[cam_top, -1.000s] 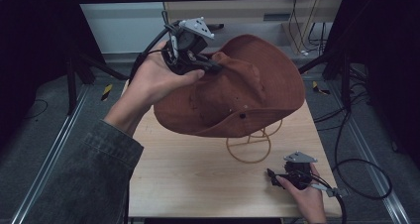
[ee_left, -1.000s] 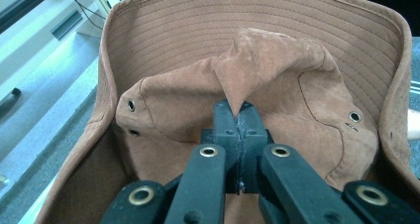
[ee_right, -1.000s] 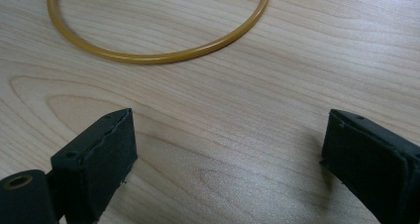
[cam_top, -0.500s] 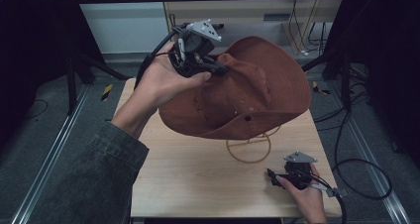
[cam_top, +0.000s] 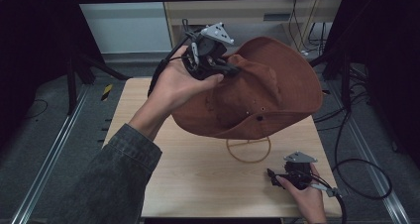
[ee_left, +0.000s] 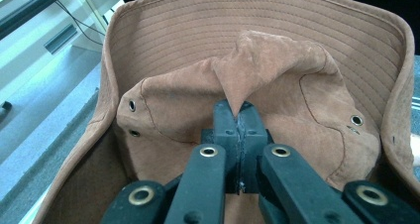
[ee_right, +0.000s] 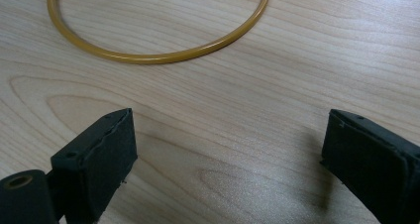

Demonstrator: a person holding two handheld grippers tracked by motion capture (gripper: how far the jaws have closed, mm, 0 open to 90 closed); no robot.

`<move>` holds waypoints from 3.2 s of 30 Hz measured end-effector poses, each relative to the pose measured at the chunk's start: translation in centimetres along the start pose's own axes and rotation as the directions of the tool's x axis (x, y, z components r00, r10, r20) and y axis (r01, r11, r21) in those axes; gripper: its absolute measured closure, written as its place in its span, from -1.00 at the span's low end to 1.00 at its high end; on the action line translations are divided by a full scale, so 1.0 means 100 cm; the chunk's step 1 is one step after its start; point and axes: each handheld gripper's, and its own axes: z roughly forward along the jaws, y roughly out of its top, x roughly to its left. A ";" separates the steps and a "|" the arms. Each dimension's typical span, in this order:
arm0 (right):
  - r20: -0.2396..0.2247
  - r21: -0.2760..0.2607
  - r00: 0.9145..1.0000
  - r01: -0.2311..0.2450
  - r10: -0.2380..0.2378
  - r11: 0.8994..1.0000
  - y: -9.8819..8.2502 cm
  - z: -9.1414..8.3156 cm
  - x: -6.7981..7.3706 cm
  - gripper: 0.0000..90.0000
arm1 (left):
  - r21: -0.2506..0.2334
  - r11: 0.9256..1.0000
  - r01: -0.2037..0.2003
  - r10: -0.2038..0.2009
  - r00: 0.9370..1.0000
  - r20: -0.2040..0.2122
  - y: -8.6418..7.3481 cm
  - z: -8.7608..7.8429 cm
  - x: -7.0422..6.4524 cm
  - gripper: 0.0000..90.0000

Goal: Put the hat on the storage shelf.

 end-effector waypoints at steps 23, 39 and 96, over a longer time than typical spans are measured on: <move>-0.001 0.002 1.000 -0.003 0.003 1.000 0.000 0.000 0.000 -0.85 | 0.036 0.999 -0.022 0.021 1.000 0.006 0.008 0.028 -0.006 0.99; -0.001 0.002 1.000 0.000 0.000 1.000 0.000 0.000 0.000 -0.85 | 0.049 0.999 -0.021 0.021 1.000 0.005 0.013 0.038 -0.003 0.99; 0.006 0.001 1.000 0.010 -0.010 1.000 0.000 -0.001 -0.001 -0.85 | 0.160 0.987 -0.020 0.012 0.999 0.049 -0.006 0.097 -0.008 0.98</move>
